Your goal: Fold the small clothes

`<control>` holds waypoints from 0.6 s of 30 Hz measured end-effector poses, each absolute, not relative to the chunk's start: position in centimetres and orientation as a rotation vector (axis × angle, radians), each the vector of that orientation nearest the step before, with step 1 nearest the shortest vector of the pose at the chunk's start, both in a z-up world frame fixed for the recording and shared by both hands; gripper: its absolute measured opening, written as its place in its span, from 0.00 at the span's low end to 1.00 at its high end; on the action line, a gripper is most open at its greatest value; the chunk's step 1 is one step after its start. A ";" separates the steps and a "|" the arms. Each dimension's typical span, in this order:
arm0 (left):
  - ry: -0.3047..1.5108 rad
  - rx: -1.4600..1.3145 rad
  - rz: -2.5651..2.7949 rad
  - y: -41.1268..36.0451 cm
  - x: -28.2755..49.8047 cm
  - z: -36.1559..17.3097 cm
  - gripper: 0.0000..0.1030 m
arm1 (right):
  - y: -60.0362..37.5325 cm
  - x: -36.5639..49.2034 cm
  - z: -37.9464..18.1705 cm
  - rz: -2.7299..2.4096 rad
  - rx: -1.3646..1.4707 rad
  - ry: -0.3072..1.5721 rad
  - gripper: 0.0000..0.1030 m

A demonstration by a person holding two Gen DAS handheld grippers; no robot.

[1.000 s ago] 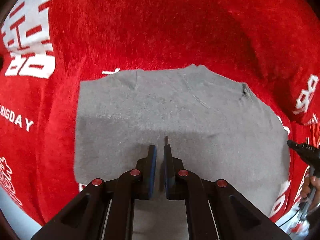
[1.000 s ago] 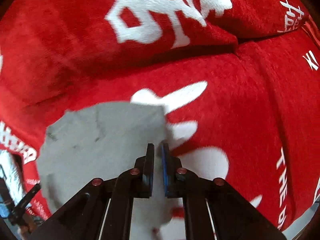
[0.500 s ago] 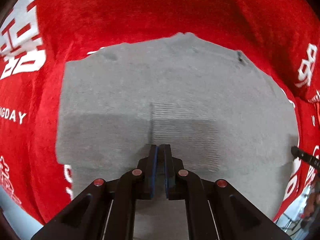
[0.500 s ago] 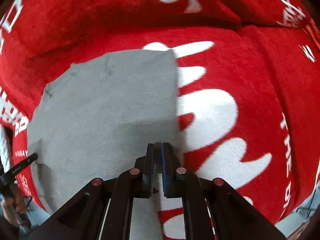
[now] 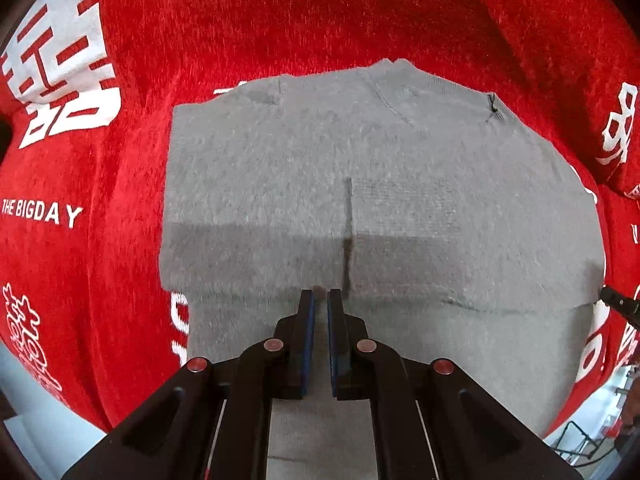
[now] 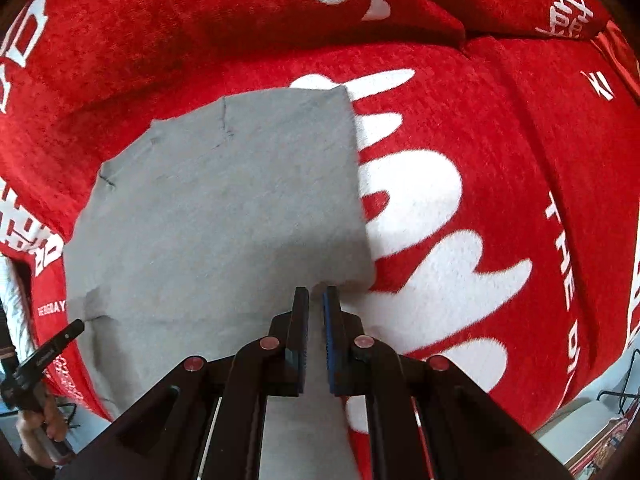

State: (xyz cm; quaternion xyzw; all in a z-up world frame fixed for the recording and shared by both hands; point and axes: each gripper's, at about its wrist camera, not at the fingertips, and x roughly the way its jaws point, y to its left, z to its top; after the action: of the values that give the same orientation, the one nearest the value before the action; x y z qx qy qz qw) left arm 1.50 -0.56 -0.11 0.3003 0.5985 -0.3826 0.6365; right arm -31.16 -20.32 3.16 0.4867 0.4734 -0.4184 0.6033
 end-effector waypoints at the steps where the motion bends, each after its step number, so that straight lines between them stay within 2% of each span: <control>1: 1.372 0.691 -0.872 -0.5 1.4 0.0 0.07 | -20.0 -31.0 3.3 -0.960 1.135 1.095 0.08; 4: 1.377 0.704 -0.874 -0.5 1.3 0.1 0.07 | -19.1 -30.3 3.5 -0.935 1.154 1.099 0.08; 5: 1.378 0.716 -0.876 -0.4 1.1 0.2 0.12 | -18.8 -29.9 3.4 -0.924 1.159 1.100 0.08; 6: 1.373 0.731 -0.874 -0.5 1.1 0.4 0.25 | -18.6 -29.7 3.4 -0.915 1.162 1.102 0.08; 7: 1.366 0.744 -0.866 -0.5 0.9 0.6 0.70 | -18.3 -29.3 3.4 -0.906 1.164 1.104 0.08; 8: 1.340 0.745 -0.854 -0.4 0.8 1.0 0.98 | -18.1 -29.0 3.4 -0.893 1.167 1.103 0.08; 10: 1.288 0.742 -0.864 -0.2 0.3 1.8 0.99 | -17.8 -28.3 3.2 -0.877 1.174 1.105 0.08; 15: 1.305 0.757 -0.876 -0.1 -0.2 1.8 0.99 | -17.2 -27.3 3.0 -0.841 1.203 1.108 0.09; 16: 1.306 0.760 -0.873 0.0 -0.3 1.8 0.99 | -17.1 -27.1 3.0 -0.832 1.208 1.110 0.11; 18: 1.315 0.759 -0.871 -0.1 -0.4 1.5 0.99 | -17.0 -26.7 2.8 -0.819 1.213 1.115 0.24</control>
State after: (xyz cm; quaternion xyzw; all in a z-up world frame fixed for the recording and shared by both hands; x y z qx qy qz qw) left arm -0.36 -0.05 1.54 0.3330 0.5766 -0.3818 0.6410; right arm -26.71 -17.02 2.83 0.5246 0.4820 -0.3543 0.6057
